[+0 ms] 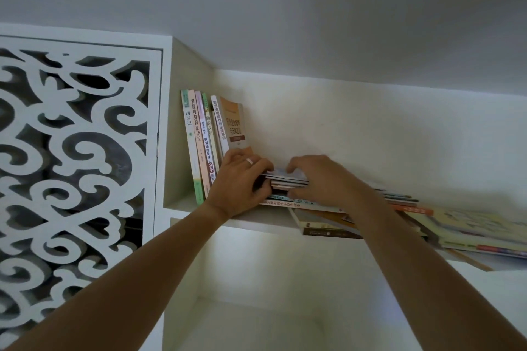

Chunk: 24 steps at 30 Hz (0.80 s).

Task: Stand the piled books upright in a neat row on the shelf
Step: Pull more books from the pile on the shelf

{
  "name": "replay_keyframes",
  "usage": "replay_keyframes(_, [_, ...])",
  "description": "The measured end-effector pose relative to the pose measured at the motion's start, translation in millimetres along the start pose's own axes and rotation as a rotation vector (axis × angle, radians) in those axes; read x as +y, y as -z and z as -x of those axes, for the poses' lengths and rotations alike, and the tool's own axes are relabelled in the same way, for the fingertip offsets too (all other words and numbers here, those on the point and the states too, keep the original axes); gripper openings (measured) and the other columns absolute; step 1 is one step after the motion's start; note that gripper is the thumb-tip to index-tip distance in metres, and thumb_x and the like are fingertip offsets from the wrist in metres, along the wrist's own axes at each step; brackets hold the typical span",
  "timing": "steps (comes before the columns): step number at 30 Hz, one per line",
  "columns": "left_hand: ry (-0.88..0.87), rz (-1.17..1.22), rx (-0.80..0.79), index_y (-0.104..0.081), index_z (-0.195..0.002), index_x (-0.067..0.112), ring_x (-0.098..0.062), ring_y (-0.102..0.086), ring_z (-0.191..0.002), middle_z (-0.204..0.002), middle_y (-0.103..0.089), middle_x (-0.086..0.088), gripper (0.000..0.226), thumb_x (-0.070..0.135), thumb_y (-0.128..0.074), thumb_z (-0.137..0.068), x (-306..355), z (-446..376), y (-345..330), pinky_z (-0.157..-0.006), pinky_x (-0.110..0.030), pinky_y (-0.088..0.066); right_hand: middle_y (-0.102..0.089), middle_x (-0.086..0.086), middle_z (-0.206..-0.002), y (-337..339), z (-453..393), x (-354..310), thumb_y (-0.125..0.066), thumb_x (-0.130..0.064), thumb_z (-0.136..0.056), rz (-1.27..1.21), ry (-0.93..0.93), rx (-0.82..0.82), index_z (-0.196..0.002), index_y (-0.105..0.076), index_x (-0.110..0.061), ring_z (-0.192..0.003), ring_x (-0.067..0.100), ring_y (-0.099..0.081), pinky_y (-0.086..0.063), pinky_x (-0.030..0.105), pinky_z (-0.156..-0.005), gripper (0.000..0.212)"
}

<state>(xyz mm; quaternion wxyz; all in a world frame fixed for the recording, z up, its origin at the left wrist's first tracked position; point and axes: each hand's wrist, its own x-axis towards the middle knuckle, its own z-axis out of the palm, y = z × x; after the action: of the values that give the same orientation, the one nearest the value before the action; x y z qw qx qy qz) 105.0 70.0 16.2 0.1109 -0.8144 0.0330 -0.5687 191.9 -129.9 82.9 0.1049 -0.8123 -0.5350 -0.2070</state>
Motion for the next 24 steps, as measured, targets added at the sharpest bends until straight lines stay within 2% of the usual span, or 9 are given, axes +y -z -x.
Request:
replay_keyframes(2, [0.050, 0.015, 0.032, -0.064, -0.111, 0.017, -0.022, -0.067, -0.099, -0.106, -0.073, -0.002, 0.026, 0.037, -0.056, -0.096, 0, 1, -4, -0.108, -0.036, -0.034, -0.062, -0.001, -0.122, 14, 5, 14, -0.078, -0.048, -0.081, 0.034, -0.107, -0.056, -0.131, -0.059, -0.032, -0.102, 0.020, -0.061, -0.054, 0.039, -0.088, 0.057])
replay_keyframes(4, [0.096, 0.055, 0.063, -0.058, -0.119, 0.015, -0.025, -0.064, -0.108, -0.118, -0.068, -0.006, 0.030, 0.036, -0.054, -0.098, 2, 1, -4, -0.110, -0.036, -0.034, -0.066, -0.003, -0.114, 19, 9, 20, -0.076, -0.053, -0.080, 0.017, -0.127, -0.046, -0.125, -0.064, -0.035, -0.093, 0.018, -0.064, -0.055, 0.037, -0.082, 0.050])
replay_keyframes(8, [0.013, 0.016, 0.048, -0.061, -0.130, 0.014, -0.027, -0.051, -0.131, -0.139, -0.056, -0.011, 0.051, 0.045, -0.057, -0.090, 7, -3, -1, -0.114, -0.045, -0.031, -0.068, -0.003, -0.086, -4, 8, 19, -0.051, -0.052, -0.093, 0.266, -0.038, 0.251, -0.115, -0.064, -0.029, -0.072, 0.017, -0.061, -0.049, 0.030, -0.064, 0.034])
replay_keyframes(11, [0.043, -0.069, 0.065, -0.064, -0.125, 0.016, -0.028, -0.055, -0.126, -0.130, -0.063, -0.006, 0.043, 0.045, -0.064, -0.093, 13, -9, -6, -0.113, -0.047, -0.033, -0.069, -0.002, -0.089, -19, 9, 23, -0.045, -0.048, -0.098, 0.268, 0.006, 0.338, -0.120, -0.057, -0.025, -0.074, 0.020, -0.061, -0.048, 0.032, -0.065, 0.034])
replay_keyframes(14, [0.047, -0.132, 0.087, -0.063, -0.118, 0.016, -0.032, -0.061, -0.114, -0.118, -0.067, -0.008, 0.030, 0.022, -0.067, -0.090, 19, -17, -10, -0.109, -0.050, -0.037, -0.069, -0.001, -0.102, -11, 12, 31, -0.057, -0.034, -0.095, 0.171, 0.025, 0.232, -0.128, -0.051, -0.031, -0.083, 0.020, -0.061, -0.052, 0.035, -0.069, 0.034])
replay_keyframes(16, [0.084, -0.156, 0.102, -0.061, -0.122, 0.016, -0.031, -0.056, -0.119, -0.121, -0.065, -0.009, 0.043, 0.014, -0.076, -0.081, 18, -20, -12, -0.111, -0.051, -0.037, -0.067, -0.001, -0.107, 1, 16, 42, -0.065, -0.030, -0.091, 0.138, -0.077, 0.158, -0.131, -0.050, -0.036, -0.088, 0.020, -0.062, -0.051, 0.033, -0.070, 0.043])
replay_keyframes(19, [0.123, -0.157, 0.175, -0.060, -0.125, 0.015, -0.031, -0.048, -0.128, -0.129, -0.061, -0.010, 0.052, 0.017, -0.083, -0.078, 13, -25, -12, -0.115, -0.047, -0.031, -0.069, 0.000, -0.106, 6, 19, 55, -0.066, -0.035, -0.091, 0.138, -0.188, 0.110, -0.126, -0.056, -0.038, -0.085, 0.020, -0.064, -0.049, 0.031, -0.068, 0.036])
replay_keyframes(22, [0.185, -0.125, 0.271, -0.059, -0.134, 0.016, -0.037, -0.040, -0.141, -0.148, -0.042, -0.017, 0.049, 0.030, -0.072, -0.088, 12, -29, -8, -0.119, -0.049, -0.032, -0.071, 0.002, -0.103, -4, 14, 49, -0.062, -0.036, -0.096, 0.097, -0.149, 0.196, -0.125, -0.060, -0.034, -0.083, 0.024, -0.064, -0.045, 0.029, -0.066, 0.029])
replay_keyframes(24, [0.380, -0.131, 0.382, -0.054, -0.142, 0.016, -0.034, -0.046, -0.135, -0.152, -0.038, -0.019, 0.045, 0.029, -0.062, -0.099, 19, -35, -2, -0.115, -0.041, -0.040, -0.070, 0.004, -0.099, -10, 6, 38, -0.059, -0.035, -0.098, 0.095, -0.164, 0.304, -0.128, -0.059, -0.032, -0.078, 0.025, -0.060, -0.042, 0.029, -0.064, 0.030])
